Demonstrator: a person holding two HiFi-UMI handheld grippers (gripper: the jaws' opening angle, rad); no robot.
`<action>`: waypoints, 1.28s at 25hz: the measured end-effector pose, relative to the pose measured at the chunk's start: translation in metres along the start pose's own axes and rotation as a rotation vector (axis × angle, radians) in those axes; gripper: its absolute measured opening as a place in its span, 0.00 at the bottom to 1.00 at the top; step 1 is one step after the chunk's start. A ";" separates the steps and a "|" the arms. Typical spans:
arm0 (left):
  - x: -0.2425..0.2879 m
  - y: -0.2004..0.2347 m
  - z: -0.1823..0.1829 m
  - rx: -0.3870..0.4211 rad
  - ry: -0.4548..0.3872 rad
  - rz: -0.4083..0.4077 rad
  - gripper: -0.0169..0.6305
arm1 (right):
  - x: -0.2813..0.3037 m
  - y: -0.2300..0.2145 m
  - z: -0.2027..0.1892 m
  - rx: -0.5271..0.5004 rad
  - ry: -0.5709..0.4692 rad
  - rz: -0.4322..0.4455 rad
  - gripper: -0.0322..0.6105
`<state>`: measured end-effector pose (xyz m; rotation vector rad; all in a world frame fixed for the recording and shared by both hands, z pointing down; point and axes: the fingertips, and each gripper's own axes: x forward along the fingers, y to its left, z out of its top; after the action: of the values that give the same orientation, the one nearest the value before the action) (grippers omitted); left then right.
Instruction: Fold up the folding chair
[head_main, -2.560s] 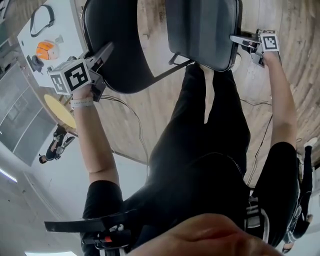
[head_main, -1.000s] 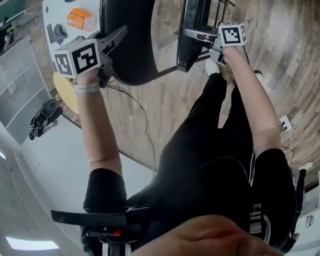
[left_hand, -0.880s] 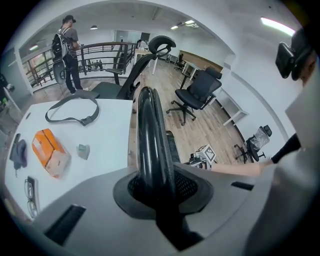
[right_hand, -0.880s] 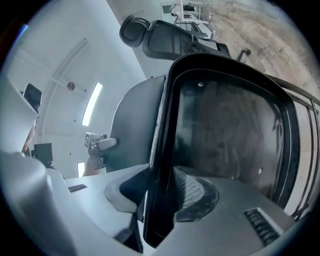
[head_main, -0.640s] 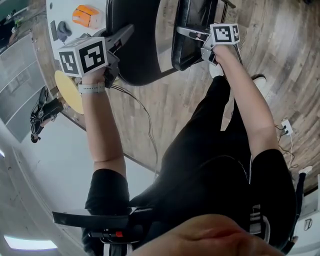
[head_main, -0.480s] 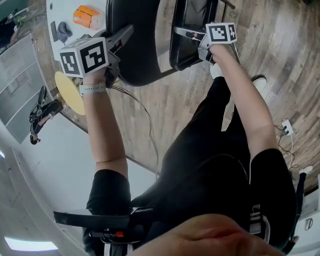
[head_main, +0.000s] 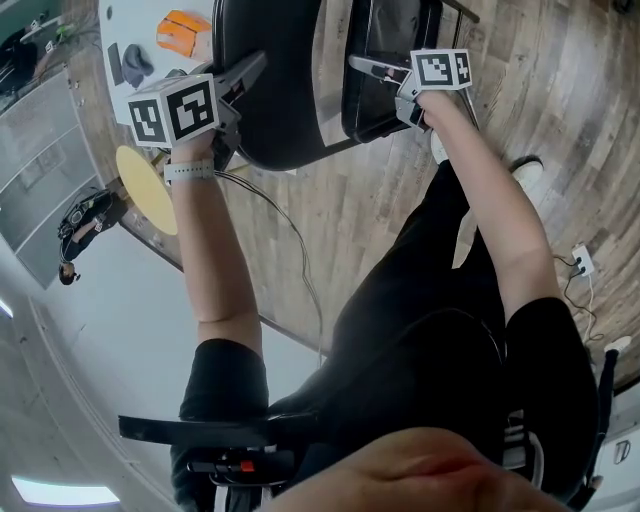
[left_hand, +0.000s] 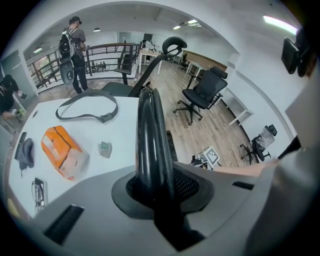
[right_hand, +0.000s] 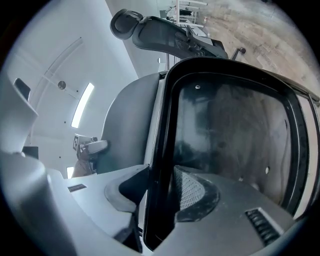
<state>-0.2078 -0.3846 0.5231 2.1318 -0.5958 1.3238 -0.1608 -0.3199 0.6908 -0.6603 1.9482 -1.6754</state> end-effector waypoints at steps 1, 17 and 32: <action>0.001 0.000 0.000 -0.003 -0.002 -0.008 0.14 | 0.000 -0.001 0.000 0.002 0.002 0.005 0.28; -0.069 0.020 0.011 -0.108 -0.345 0.078 0.40 | -0.034 -0.007 0.020 -0.103 -0.096 -0.029 0.48; -0.147 -0.198 -0.069 0.154 -0.786 0.100 0.03 | -0.207 0.219 -0.010 -0.886 -0.115 -0.145 0.10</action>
<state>-0.1909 -0.1796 0.3705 2.7671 -0.9286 0.5362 -0.0192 -0.1505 0.4851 -1.1892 2.5633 -0.7340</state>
